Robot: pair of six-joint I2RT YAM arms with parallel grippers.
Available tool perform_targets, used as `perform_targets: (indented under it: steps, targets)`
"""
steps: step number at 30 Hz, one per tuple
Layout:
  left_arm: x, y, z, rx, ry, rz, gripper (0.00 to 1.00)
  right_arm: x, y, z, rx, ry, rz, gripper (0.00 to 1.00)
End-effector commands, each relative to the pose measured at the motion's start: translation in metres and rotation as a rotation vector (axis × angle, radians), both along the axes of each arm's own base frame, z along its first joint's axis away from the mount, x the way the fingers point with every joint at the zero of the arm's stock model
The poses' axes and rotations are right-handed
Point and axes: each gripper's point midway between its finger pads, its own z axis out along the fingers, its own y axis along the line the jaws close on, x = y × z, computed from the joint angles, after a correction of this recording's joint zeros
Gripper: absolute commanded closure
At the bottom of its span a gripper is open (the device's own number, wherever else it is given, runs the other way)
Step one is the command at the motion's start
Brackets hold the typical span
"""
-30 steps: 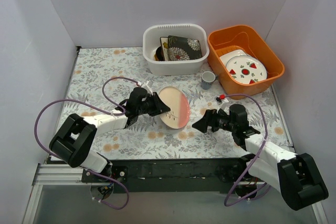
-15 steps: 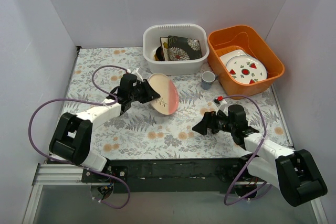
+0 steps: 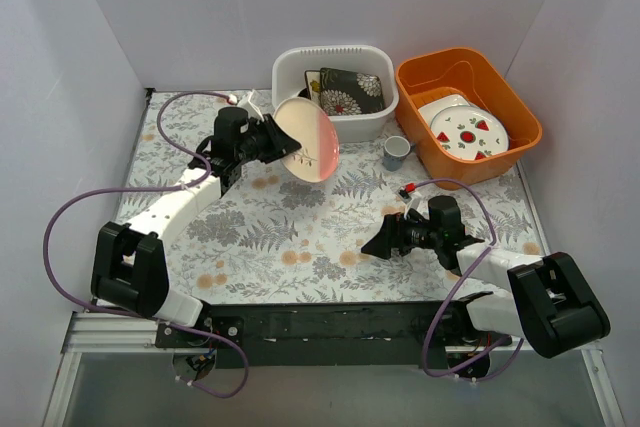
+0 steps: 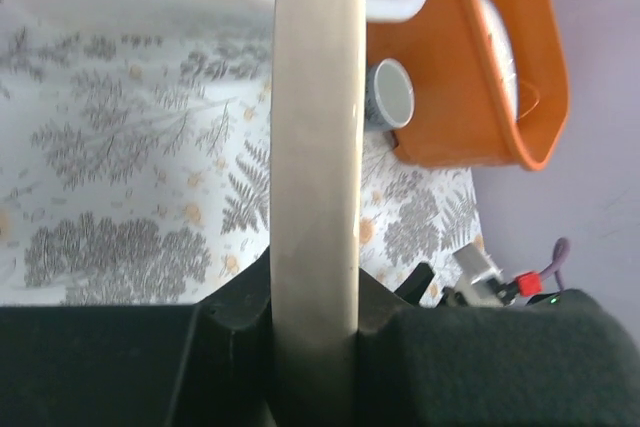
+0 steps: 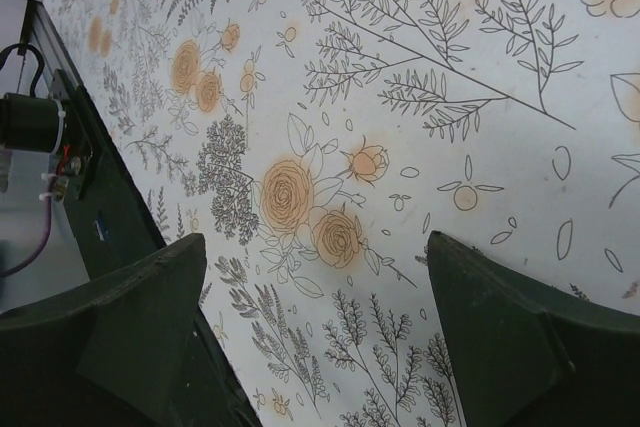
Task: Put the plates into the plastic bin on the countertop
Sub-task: Pick up the plate at the center of the board, then place the plate in the plastic bin.
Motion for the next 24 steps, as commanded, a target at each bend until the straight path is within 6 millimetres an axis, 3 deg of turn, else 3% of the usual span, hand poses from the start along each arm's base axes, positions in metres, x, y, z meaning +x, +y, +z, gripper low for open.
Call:
perform_targets:
  steps: [1,4,5,7,9,11,12,14,15,17,19,21,22,23,24]
  targets:
    - [0.032,-0.008,0.100,-0.101,-0.254,-0.023,1.00,0.006,0.009,0.016,0.044,-0.062,0.052,0.02]
    - [0.047,-0.014,0.107,-0.113,-0.264,-0.042,1.00,-0.001,0.006,0.010,0.037,-0.042,0.050,0.02]
    - [0.054,-0.015,0.122,-0.127,-0.291,-0.043,1.00,-0.002,0.005,0.010,0.037,-0.046,0.045,0.02]
    - [0.069,-0.015,0.119,-0.134,-0.275,-0.036,1.00,-0.006,0.002,0.005,0.024,-0.031,0.031,0.02]
    - [0.079,-0.016,0.138,-0.158,-0.313,-0.036,1.00,-0.008,-0.002,0.000,0.004,-0.011,0.015,0.02]
    - [0.093,-0.020,0.133,-0.170,-0.295,-0.040,1.00,-0.012,-0.005,-0.004,-0.007,-0.004,0.007,0.02]
    - [0.097,-0.022,0.144,-0.182,-0.319,-0.049,1.00,-0.014,-0.006,-0.007,-0.016,0.004,0.000,0.02]
    - [0.111,-0.027,0.133,-0.187,-0.298,-0.051,1.00,-0.017,-0.009,-0.007,-0.016,0.001,-0.013,0.02]
    - [0.116,-0.028,0.144,-0.200,-0.321,-0.055,1.00,-0.018,-0.010,-0.009,-0.024,0.008,-0.022,0.02]
    - [0.131,-0.031,0.134,-0.213,-0.305,-0.053,1.00,-0.019,-0.012,-0.007,-0.025,0.000,-0.034,0.02]
    - [0.141,-0.033,0.143,-0.241,-0.327,-0.065,1.00,-0.019,-0.016,-0.010,-0.046,0.009,-0.054,0.02]
    - [0.156,-0.039,0.127,-0.258,-0.299,-0.079,1.00,-0.016,-0.020,-0.009,-0.059,-0.004,-0.086,0.02]
    - [0.159,-0.043,0.139,-0.273,-0.319,-0.102,1.00,-0.017,-0.022,-0.010,-0.067,0.002,-0.097,0.02]
    - [0.164,-0.045,0.136,-0.283,-0.304,-0.108,1.00,-0.016,-0.023,-0.009,-0.068,-0.010,-0.114,0.02]
    - [0.174,-0.050,0.120,-0.285,-0.276,-0.116,1.00,-0.016,-0.025,-0.009,-0.069,-0.011,-0.123,0.02]
